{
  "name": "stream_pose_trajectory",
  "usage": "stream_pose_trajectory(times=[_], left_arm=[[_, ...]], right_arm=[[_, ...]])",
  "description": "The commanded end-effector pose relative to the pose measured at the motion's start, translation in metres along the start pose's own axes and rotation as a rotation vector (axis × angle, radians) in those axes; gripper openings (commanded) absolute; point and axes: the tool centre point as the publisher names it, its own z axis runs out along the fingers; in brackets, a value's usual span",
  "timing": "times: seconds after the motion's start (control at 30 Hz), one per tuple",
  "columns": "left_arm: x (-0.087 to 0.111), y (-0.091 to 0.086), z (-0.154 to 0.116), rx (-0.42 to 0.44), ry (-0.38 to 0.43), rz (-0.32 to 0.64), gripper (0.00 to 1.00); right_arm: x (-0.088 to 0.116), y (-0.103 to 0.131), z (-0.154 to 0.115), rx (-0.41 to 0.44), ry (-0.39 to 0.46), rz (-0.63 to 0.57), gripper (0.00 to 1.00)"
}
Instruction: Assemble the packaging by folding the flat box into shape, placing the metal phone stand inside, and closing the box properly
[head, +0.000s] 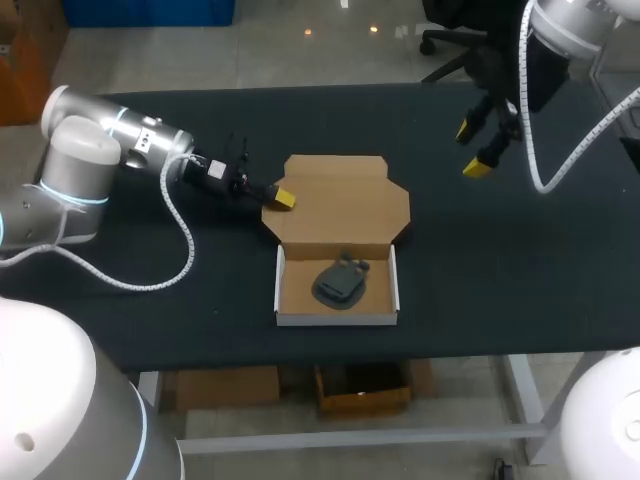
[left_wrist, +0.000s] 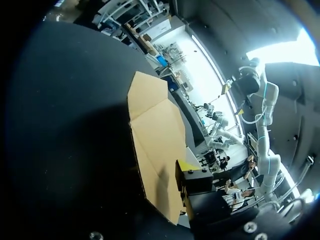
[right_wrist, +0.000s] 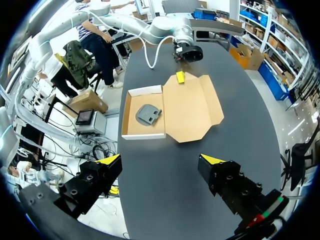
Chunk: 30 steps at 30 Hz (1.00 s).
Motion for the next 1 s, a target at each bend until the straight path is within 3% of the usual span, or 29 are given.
stream_pose_trajectory(times=[0.03, 0.23, 0.37, 0.77, 0.87, 1.0], left_arm=[[0.002, -0.002, -0.002, -0.010, 0.006, 0.015, 0.21], [0.009, 0.002, 0.000, -0.026, 0.006, 0.045, 0.17], [0.014, 0.003, 0.000, -0.031, 0.005, 0.064, 0.09], [0.024, 0.006, 0.000, -0.045, -0.006, 0.111, 0.07], [0.025, 0.007, 0.001, -0.045, -0.010, 0.119, 0.00], [0.025, 0.010, 0.001, -0.040, -0.016, 0.135, 0.00]], right_arm=[[-0.001, 0.001, -0.001, 0.002, 0.004, -0.001, 1.00], [-0.001, 0.002, -0.001, 0.005, 0.004, -0.003, 1.00], [0.000, 0.004, -0.001, 0.009, 0.005, -0.005, 1.00], [0.001, 0.006, -0.001, 0.015, 0.003, -0.008, 1.00], [0.002, 0.007, -0.001, 0.017, 0.003, -0.009, 1.00], [0.002, 0.008, -0.001, 0.018, 0.003, -0.011, 1.00]])
